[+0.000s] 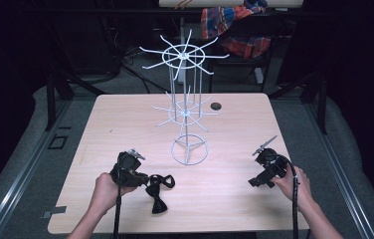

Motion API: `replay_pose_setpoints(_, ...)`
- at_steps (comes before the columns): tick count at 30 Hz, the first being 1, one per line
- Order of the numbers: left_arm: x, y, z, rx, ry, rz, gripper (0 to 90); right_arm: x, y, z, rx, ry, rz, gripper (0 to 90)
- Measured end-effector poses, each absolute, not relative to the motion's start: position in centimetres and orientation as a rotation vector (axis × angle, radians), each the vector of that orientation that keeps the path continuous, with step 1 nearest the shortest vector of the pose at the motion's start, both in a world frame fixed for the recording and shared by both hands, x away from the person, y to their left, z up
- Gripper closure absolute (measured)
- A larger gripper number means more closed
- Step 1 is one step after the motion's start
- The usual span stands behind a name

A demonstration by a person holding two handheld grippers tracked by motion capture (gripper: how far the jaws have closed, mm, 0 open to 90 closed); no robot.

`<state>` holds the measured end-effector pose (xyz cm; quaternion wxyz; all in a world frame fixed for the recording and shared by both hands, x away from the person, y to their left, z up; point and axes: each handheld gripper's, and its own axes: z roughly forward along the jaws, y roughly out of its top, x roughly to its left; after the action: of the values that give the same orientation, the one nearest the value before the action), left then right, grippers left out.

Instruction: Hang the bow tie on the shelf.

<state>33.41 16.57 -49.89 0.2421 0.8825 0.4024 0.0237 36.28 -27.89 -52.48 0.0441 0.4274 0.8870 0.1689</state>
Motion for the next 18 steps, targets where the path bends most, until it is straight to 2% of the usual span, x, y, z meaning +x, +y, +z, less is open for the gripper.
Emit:
replay_pose_setpoints(14, 34.4, 17.9, -50.3, 2.455, 1.124, 0.096, 85.6, 36.3, -27.9, -52.6, 1.310, 2.714, 0.527, 11.0)
replay_pose_setpoints(16, 34.5, 18.0, -50.4, 2.457, 1.129, 0.089, 84.4, 36.3, -27.9, -52.6, 1.312, 2.715, 0.526, 11.0)
replay_pose_setpoints(18, 34.5, 18.0, -50.4, 2.458, 1.130, 0.088, 79.3, 36.3, -27.9, -52.6, 1.314, 2.715, 0.522, 11.0)
